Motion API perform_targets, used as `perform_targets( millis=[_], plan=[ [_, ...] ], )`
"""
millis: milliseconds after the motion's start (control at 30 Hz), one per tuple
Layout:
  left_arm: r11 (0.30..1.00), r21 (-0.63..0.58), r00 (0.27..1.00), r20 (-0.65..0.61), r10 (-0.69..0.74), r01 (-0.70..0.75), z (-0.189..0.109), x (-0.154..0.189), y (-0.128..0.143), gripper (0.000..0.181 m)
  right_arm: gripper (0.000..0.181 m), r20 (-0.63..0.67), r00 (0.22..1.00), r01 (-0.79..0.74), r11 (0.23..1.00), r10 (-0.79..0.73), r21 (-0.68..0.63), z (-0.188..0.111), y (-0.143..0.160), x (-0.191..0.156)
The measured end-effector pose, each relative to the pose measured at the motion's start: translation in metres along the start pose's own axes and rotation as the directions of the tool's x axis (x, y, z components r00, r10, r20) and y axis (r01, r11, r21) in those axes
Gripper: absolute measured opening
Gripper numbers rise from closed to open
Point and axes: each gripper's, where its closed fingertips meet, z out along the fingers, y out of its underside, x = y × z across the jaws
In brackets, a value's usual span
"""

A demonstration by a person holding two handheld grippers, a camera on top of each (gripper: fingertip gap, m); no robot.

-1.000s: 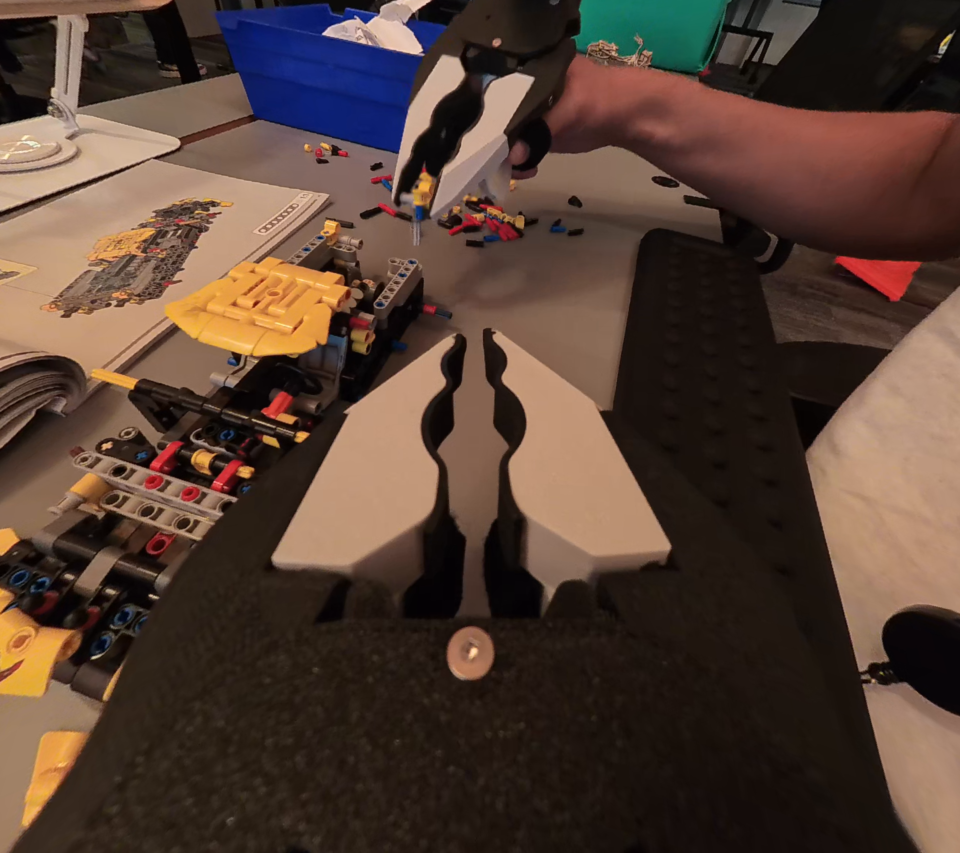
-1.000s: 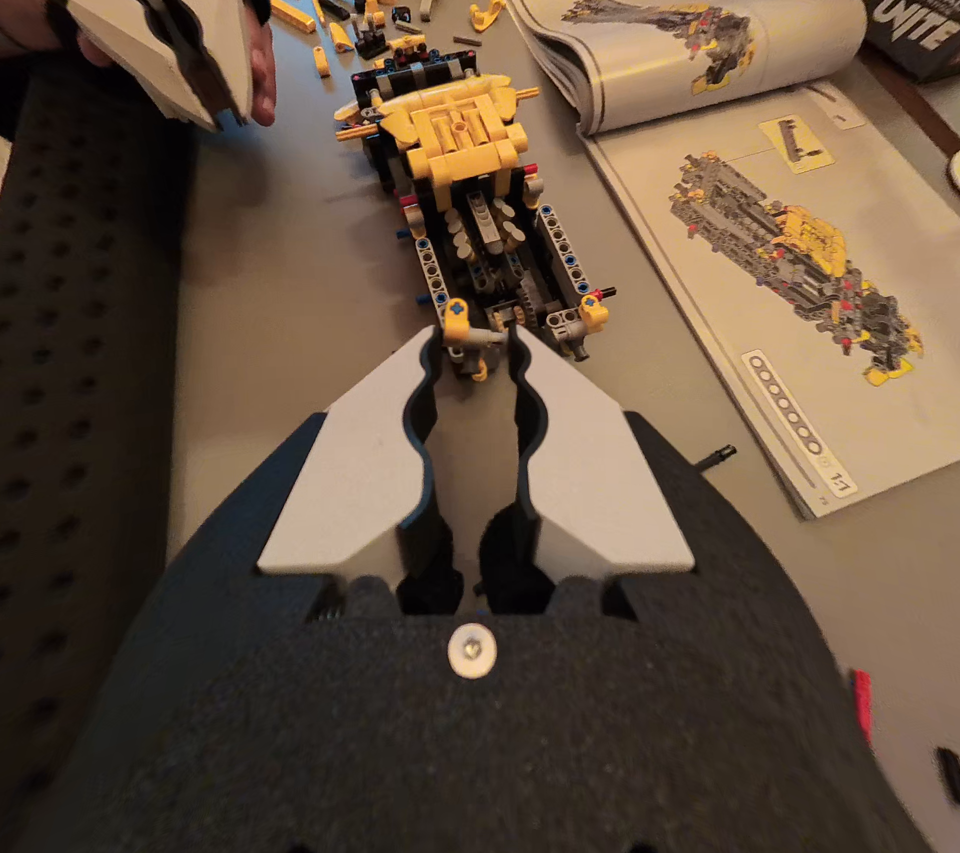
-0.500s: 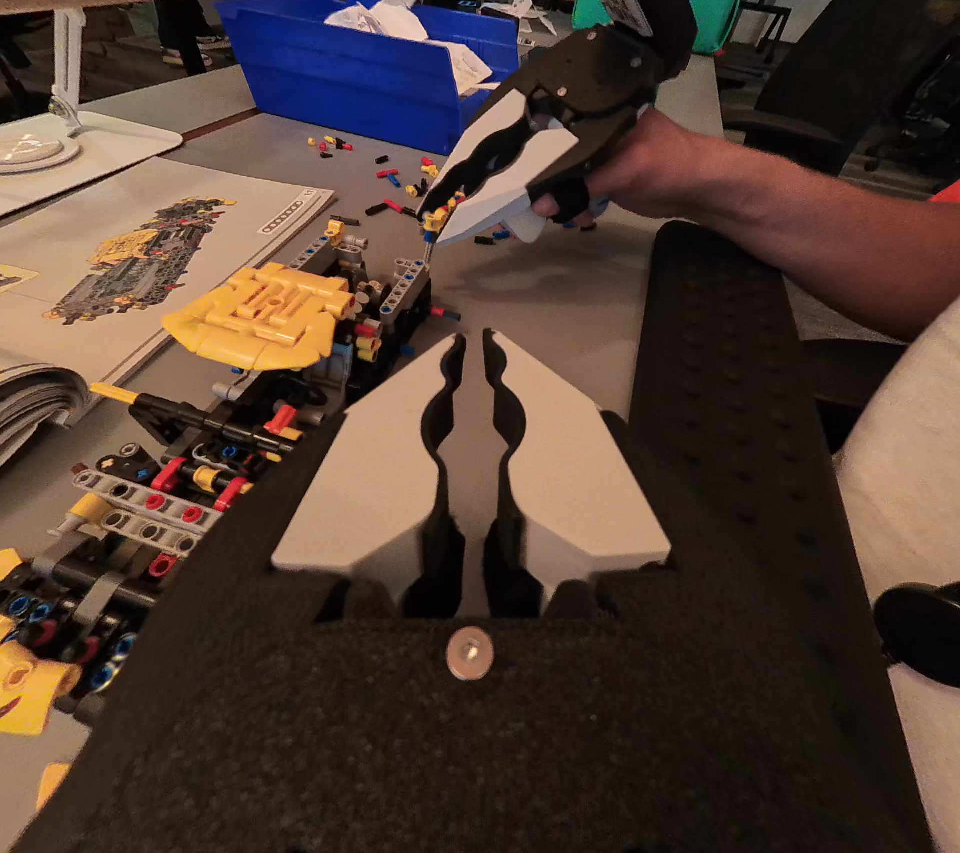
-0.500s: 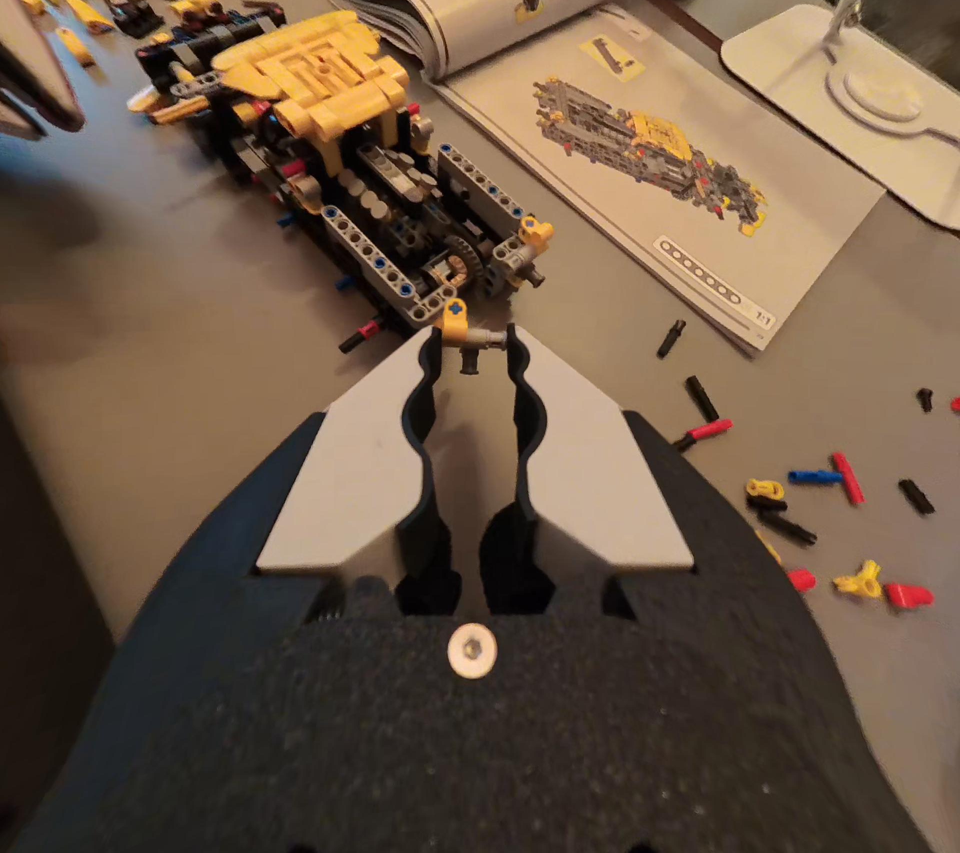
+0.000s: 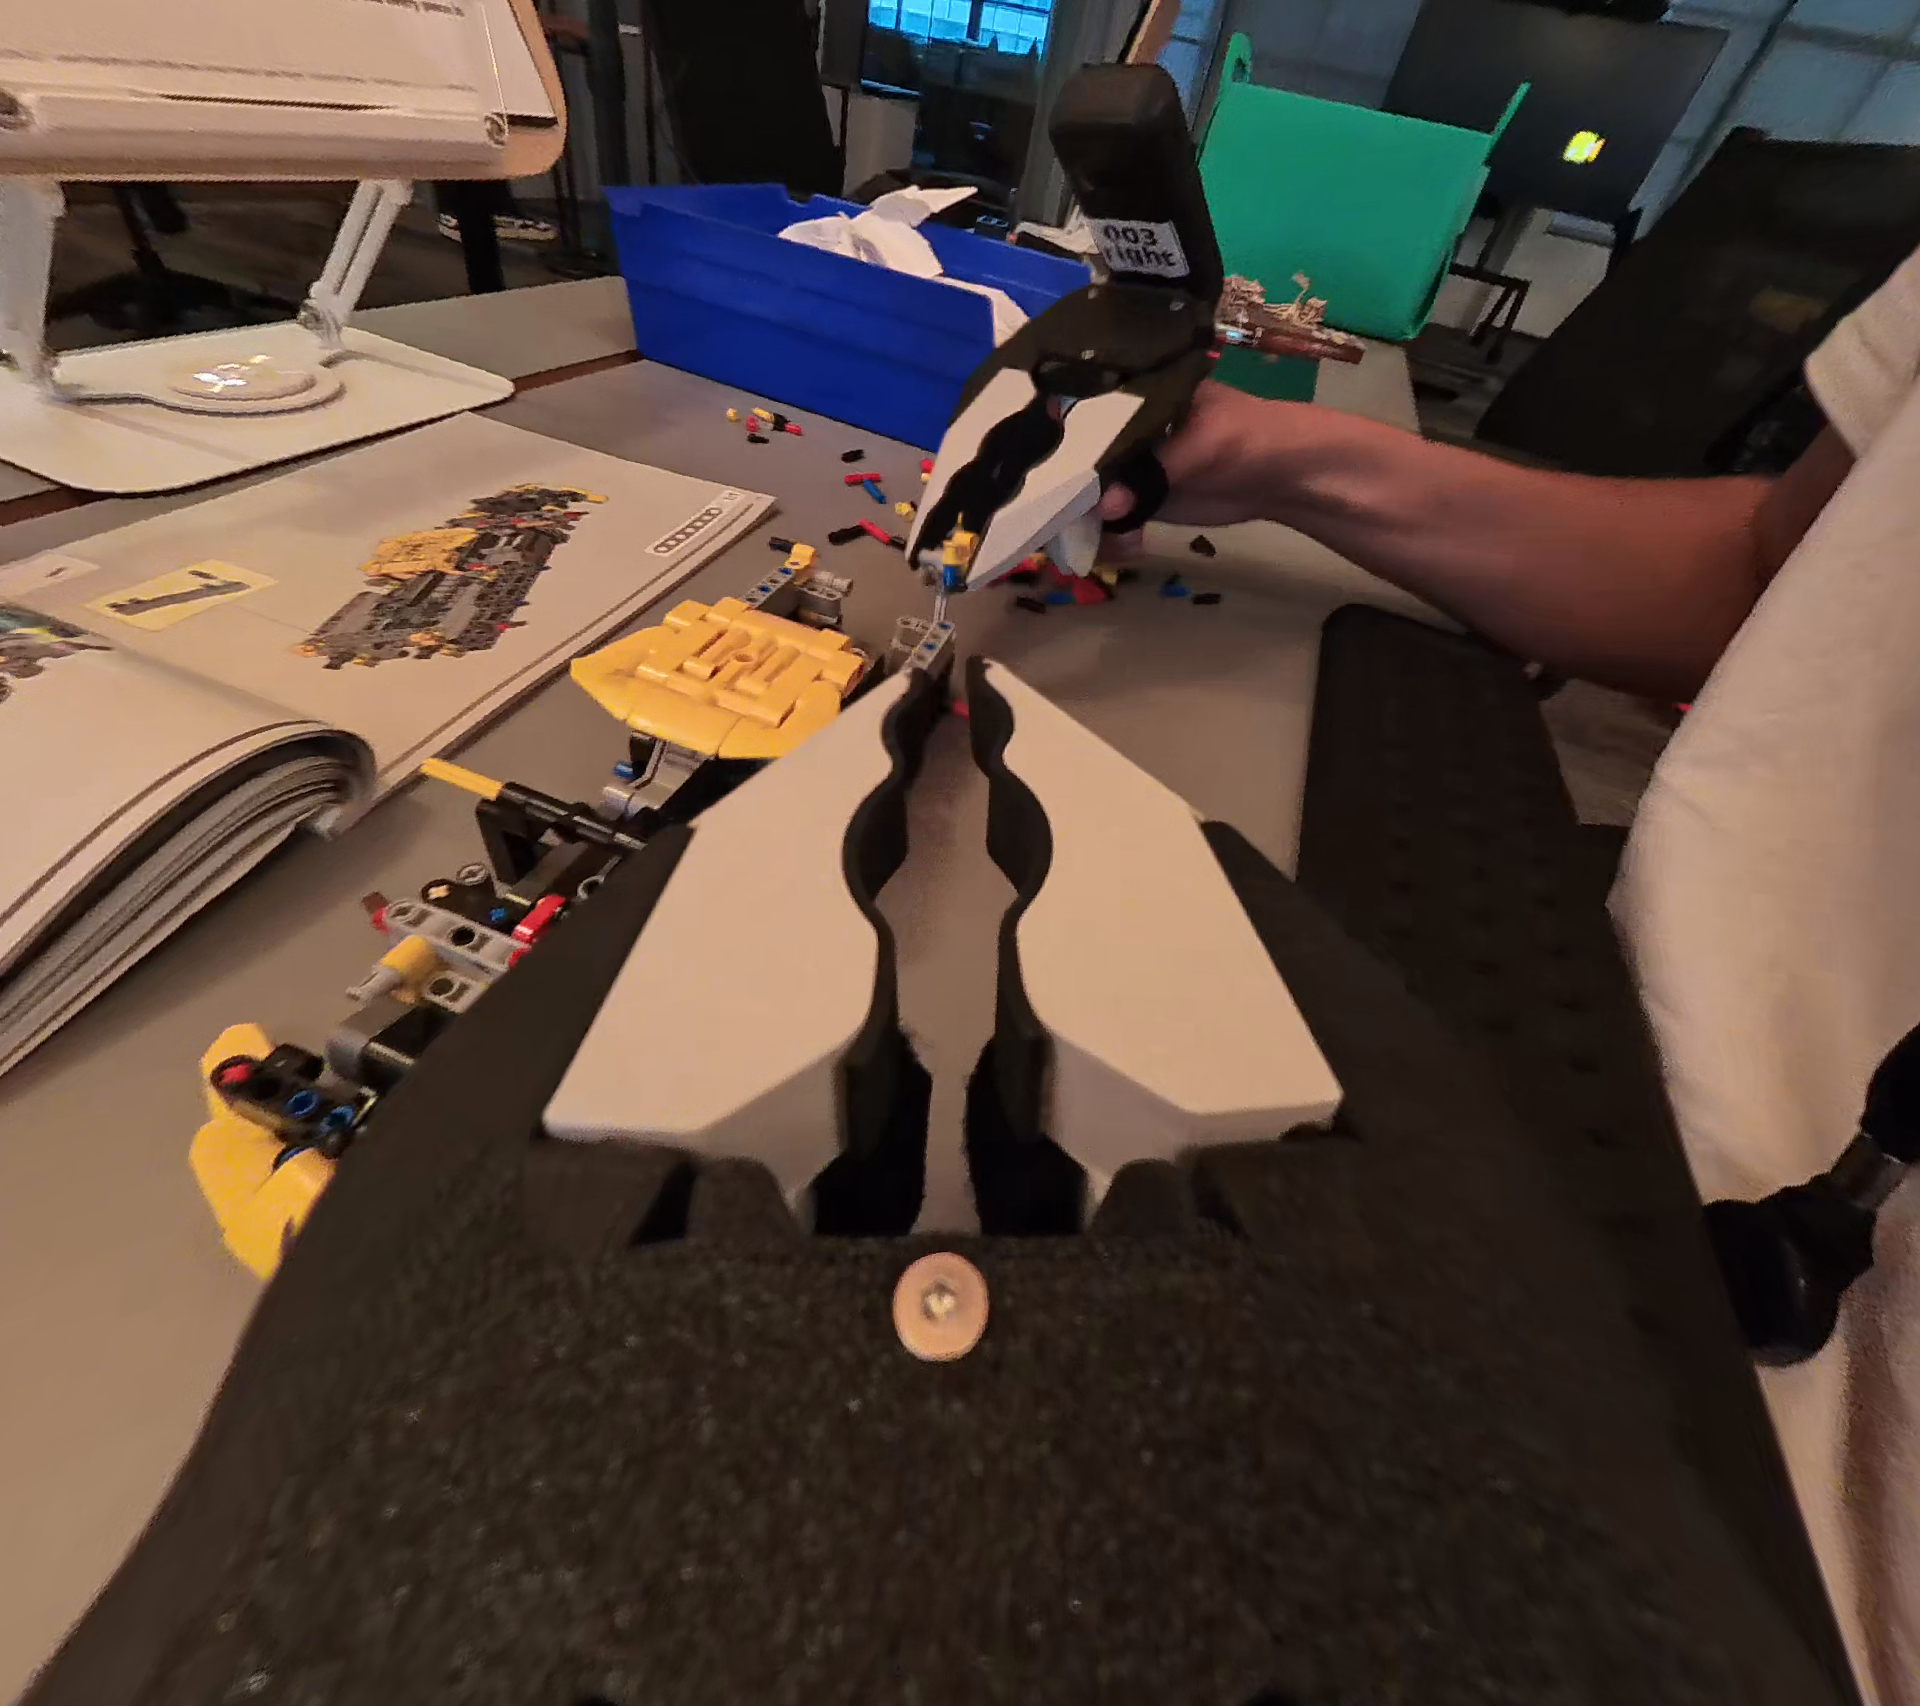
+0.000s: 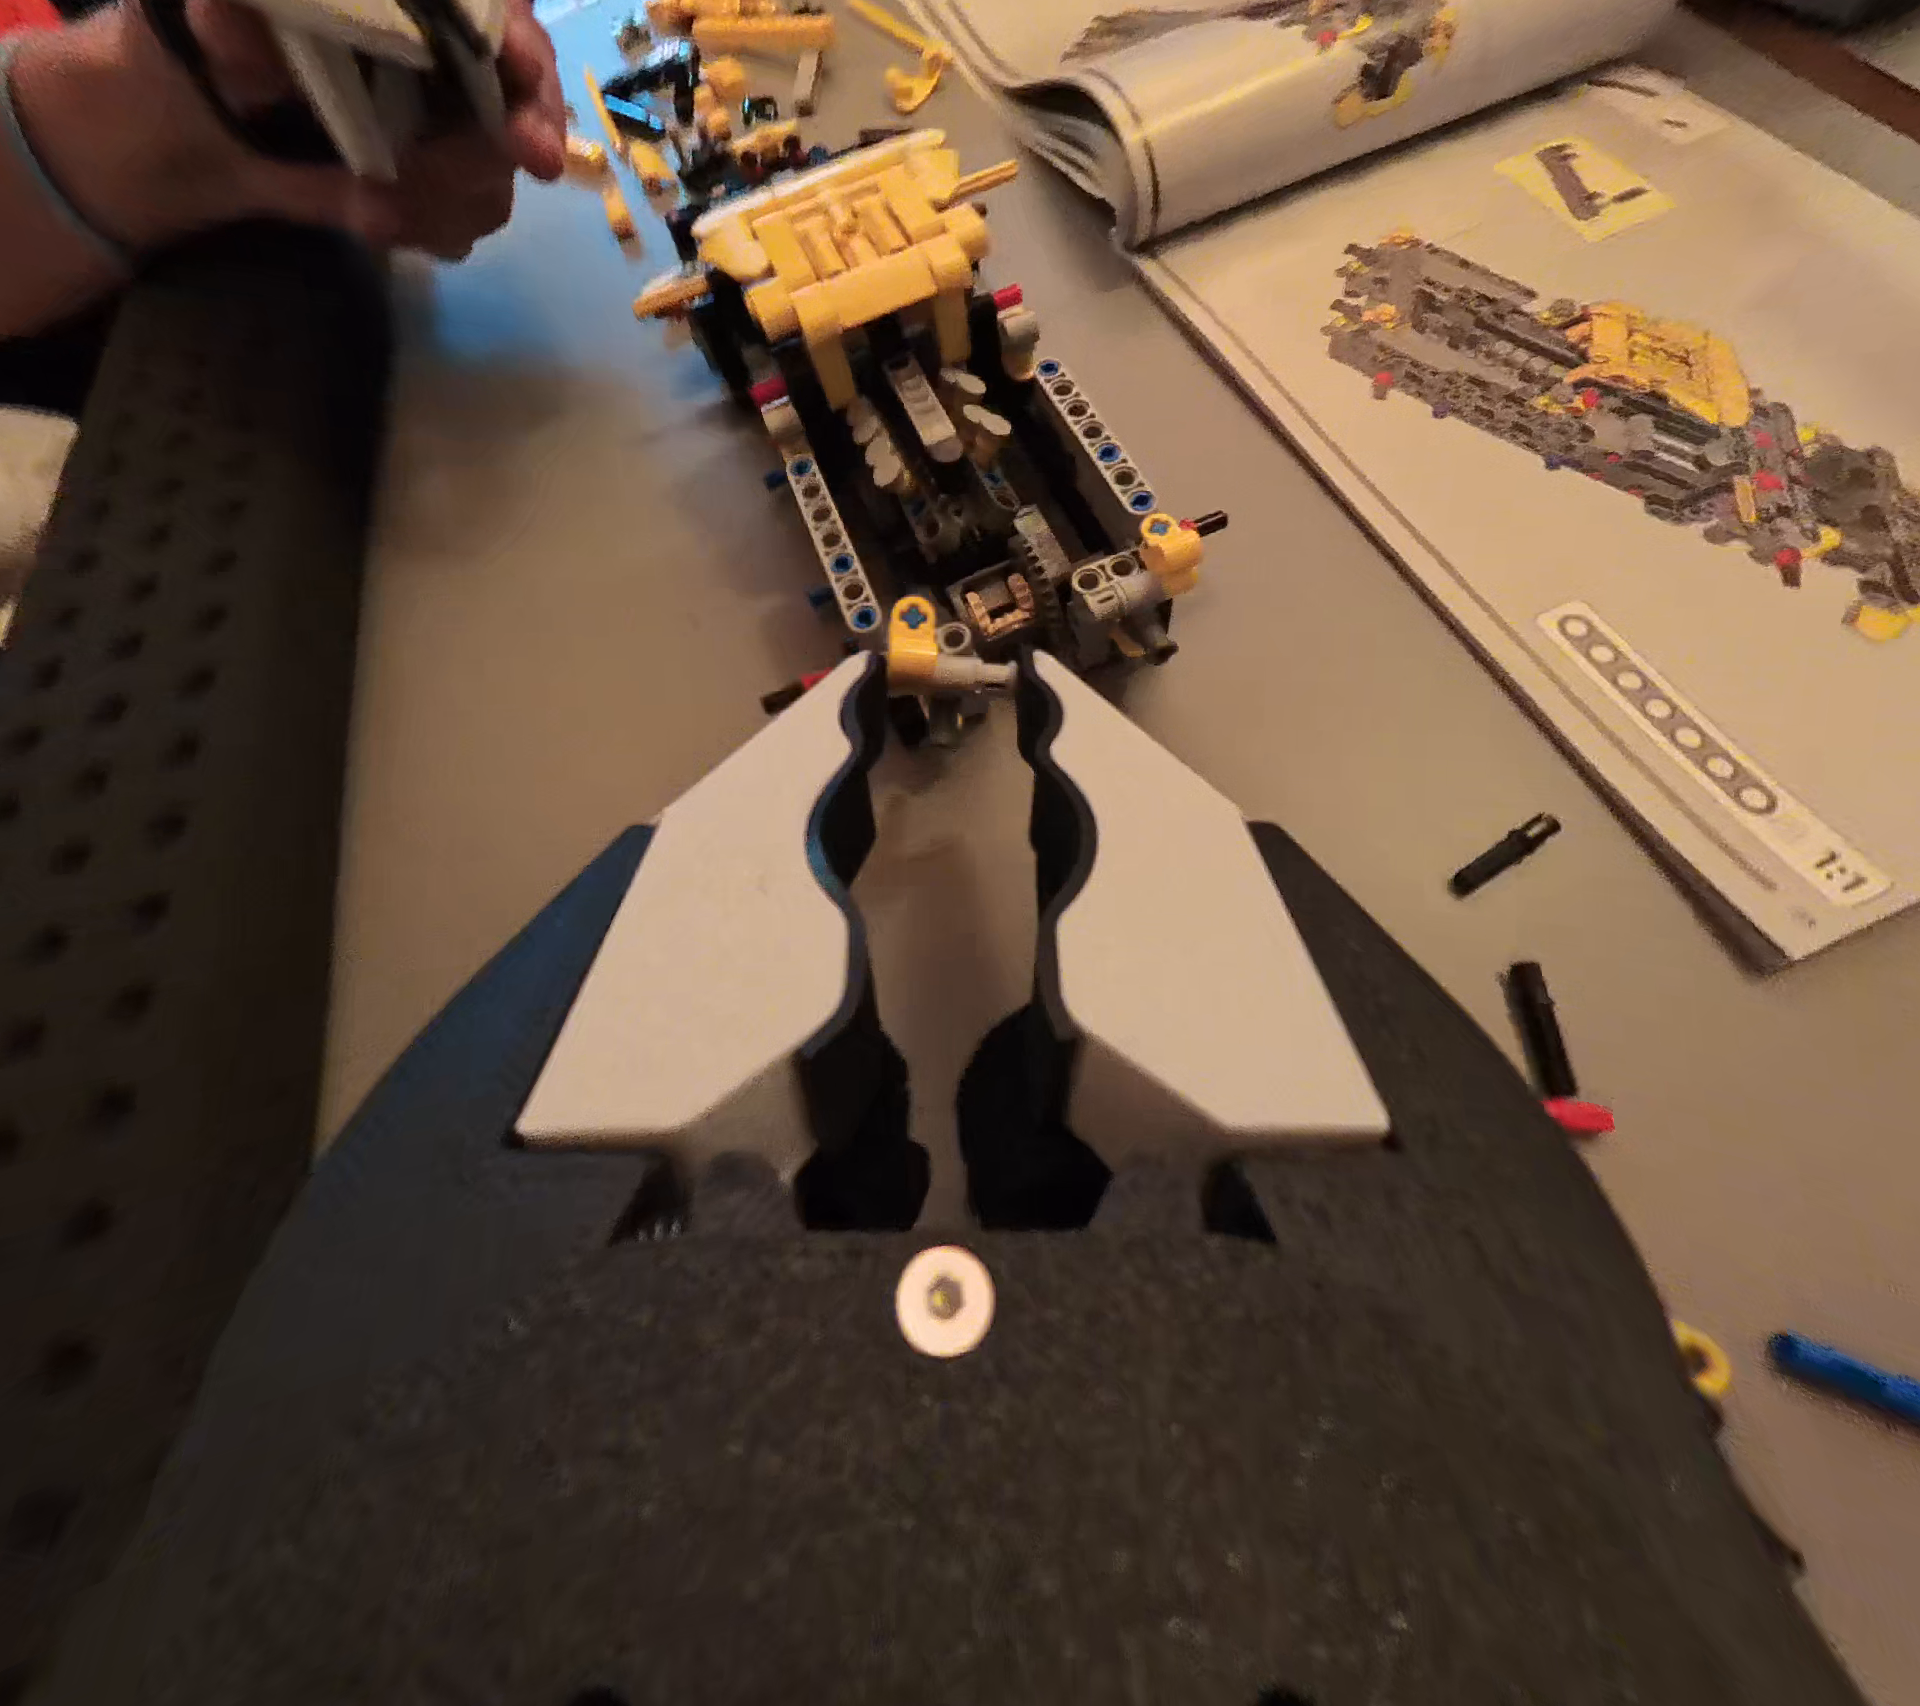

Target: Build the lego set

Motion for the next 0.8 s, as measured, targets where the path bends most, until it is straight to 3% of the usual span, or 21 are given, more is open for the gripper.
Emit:
perform_targets(
  millis=[600, 800],
  plan=[
    [0.996, -0.064, 0.998, -0.011, 0.061, -0.061, 0.006, 0.008, 0.015, 0.007, 0.024, 0.122, 0.935, 0.351, 0.916, -0.332, -0.196, 0.01, 0.003, -0.005],
    [0.996, -0.061, 0.998, -0.015, 0.058, -0.059, 0.005, 0.009, 0.014, 0.007, 0.024, 0.185, 0.911, 0.403, 0.889, -0.368, -0.218, 0.013, 0.004, -0.006]
  ],
)
